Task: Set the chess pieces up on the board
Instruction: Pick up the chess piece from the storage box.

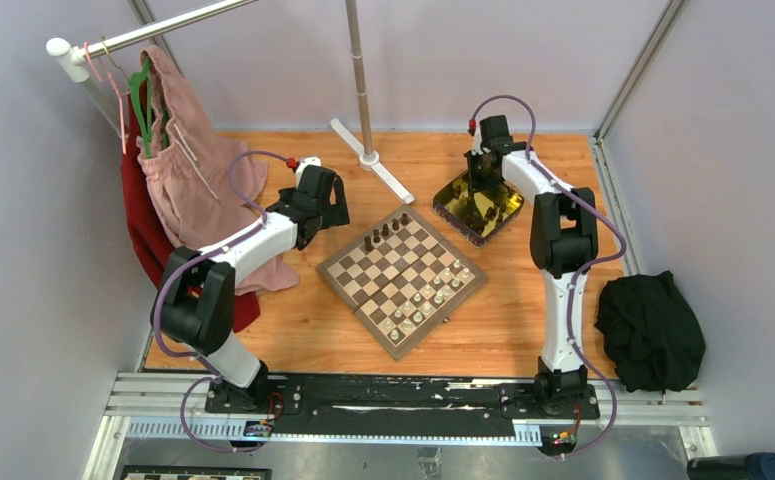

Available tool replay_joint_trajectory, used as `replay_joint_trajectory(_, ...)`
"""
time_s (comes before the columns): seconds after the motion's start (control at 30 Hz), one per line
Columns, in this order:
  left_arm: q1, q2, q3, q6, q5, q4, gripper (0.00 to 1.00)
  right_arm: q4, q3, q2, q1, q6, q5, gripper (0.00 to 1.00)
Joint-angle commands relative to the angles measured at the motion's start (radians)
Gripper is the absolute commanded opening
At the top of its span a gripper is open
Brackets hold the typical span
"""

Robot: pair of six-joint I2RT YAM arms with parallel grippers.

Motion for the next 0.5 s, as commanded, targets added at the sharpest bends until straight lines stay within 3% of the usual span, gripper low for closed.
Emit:
replay_joint_trajectory(0.0,0.002,-0.029,-0.004,-0.002,-0.004,0.001,1.00,-0.022,-0.023,-0.048,-0.023,0.021,0.006,0.00)
replay_joint_trajectory(0.47,0.003,-0.072,-0.026,-0.005,-0.013,-0.008,1.00,-0.018,-0.053,-0.117,-0.022,0.022,0.003,0.00)
